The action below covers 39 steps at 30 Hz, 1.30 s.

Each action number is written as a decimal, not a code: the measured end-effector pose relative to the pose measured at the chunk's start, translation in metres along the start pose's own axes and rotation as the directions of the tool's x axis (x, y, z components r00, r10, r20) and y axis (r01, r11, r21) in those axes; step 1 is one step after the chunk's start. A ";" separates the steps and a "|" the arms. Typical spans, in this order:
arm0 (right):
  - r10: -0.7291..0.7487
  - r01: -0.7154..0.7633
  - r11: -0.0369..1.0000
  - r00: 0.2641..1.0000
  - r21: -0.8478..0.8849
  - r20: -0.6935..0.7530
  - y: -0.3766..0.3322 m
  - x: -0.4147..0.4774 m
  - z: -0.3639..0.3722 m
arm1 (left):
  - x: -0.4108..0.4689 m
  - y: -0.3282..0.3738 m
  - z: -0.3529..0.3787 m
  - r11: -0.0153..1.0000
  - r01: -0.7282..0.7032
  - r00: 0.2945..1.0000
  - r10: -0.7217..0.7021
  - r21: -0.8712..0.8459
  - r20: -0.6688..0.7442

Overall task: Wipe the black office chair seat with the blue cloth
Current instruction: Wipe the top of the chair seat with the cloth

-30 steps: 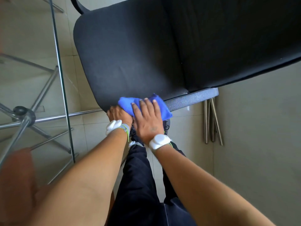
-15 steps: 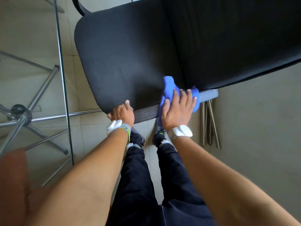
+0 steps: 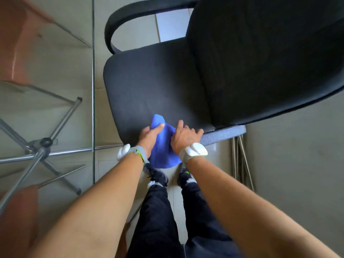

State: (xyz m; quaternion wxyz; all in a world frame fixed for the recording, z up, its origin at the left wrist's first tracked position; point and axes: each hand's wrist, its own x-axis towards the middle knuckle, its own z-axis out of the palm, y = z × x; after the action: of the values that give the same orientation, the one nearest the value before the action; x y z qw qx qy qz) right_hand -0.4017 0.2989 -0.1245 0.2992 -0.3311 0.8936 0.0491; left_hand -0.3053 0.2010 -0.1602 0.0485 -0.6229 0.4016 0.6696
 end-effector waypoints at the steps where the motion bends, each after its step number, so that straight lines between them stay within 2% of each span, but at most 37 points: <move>1: -0.064 0.064 0.998 0.998 0.014 0.002 -0.004 0.008 -0.004 | 0.002 0.006 0.003 0.993 -0.072 0.996 0.076 0.091 -0.047; 3: -0.094 0.098 0.989 0.995 0.114 -0.045 -0.010 0.034 -0.015 | 0.007 0.029 0.006 0.973 -0.168 0.977 0.186 0.160 -0.103; 6: 0.012 0.029 0.975 0.983 0.220 -0.181 -0.019 0.094 -0.035 | 0.029 0.081 0.004 0.955 -0.263 0.929 0.289 0.135 -0.232; 8: 0.079 -0.034 0.985 0.959 0.168 -0.272 -0.025 0.136 -0.036 | 0.062 0.107 0.000 0.970 -0.225 0.924 0.244 0.097 -0.295; 9: 0.087 -0.041 0.986 0.953 0.160 -0.291 -0.030 0.158 -0.034 | 0.080 0.116 -0.002 0.967 -0.215 0.919 0.247 0.136 -0.308; 10: 0.066 -0.024 0.988 0.959 0.154 -0.275 -0.035 0.177 -0.030 | 0.102 0.117 -0.006 0.949 -0.195 0.905 0.271 0.247 -0.328; 12: -0.003 0.031 0.987 0.984 0.157 -0.177 -0.044 0.207 -0.013 | 0.134 0.106 -0.018 0.827 -0.160 0.852 0.391 0.538 -0.347; 15: -0.120 0.128 0.978 0.991 0.164 -0.062 -0.065 0.254 0.043 | 0.193 0.067 -0.041 0.516 -0.040 0.831 0.493 0.856 -0.258; 18: -0.202 0.212 0.971 0.975 0.110 -0.098 -0.075 0.268 0.087 | 0.219 0.031 -0.057 0.216 0.033 0.849 0.509 0.976 -0.142; 20: -0.184 0.197 0.979 0.963 0.046 -0.197 -0.079 0.277 0.103 | 0.228 0.016 -0.061 0.135 0.056 0.824 0.553 0.989 -0.122; 22: -0.159 0.175 0.984 0.955 0.041 -0.251 -0.082 0.284 0.108 | 0.232 0.010 -0.060 0.118 0.043 0.789 0.605 0.992 -0.106; 25: -0.145 0.183 0.971 0.963 0.154 -0.229 -0.087 0.284 0.109 | 0.232 0.010 -0.061 0.117 0.040 0.769 0.630 0.992 -0.105; 27: -0.250 0.291 0.937 0.945 0.193 -0.213 -0.092 0.273 0.108 | 0.232 0.012 -0.062 0.119 0.038 0.776 0.622 0.992 -0.104; 29: -0.451 0.462 0.886 0.881 0.049 -0.144 -0.096 0.253 0.116 | 0.231 0.015 -0.060 0.125 0.048 0.790 0.602 0.991 -0.114; 31: -0.602 0.594 0.787 0.798 -0.167 0.001 -0.087 0.235 0.123 | 0.228 0.018 -0.056 0.141 0.088 0.808 0.569 0.986 -0.153; 32: -0.658 0.650 0.731 0.752 -0.208 0.037 -0.077 0.232 0.124 | 0.227 0.019 -0.055 0.149 0.107 0.811 0.559 0.983 -0.173; 35: -0.755 0.706 0.628 0.655 -0.327 -0.033 -0.028 0.241 0.121 | 0.225 0.020 -0.056 0.146 0.094 0.820 0.550 0.985 -0.159; 36: -0.744 0.676 0.634 0.665 -0.375 -0.058 -0.008 0.246 0.118 | 0.225 0.021 -0.058 0.143 0.075 0.829 0.541 0.987 -0.141; 39: -0.549 0.486 0.780 0.834 -0.395 -0.059 0.049 0.257 0.093 | 0.225 0.022 -0.062 0.140 0.049 0.854 0.508 0.989 -0.114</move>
State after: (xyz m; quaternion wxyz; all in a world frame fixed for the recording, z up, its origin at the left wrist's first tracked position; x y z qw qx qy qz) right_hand -0.5395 0.2193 -0.3516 0.1567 -0.6167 0.7648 0.1009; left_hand -0.3181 0.0509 -0.3402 0.2374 -0.5017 0.8258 0.0998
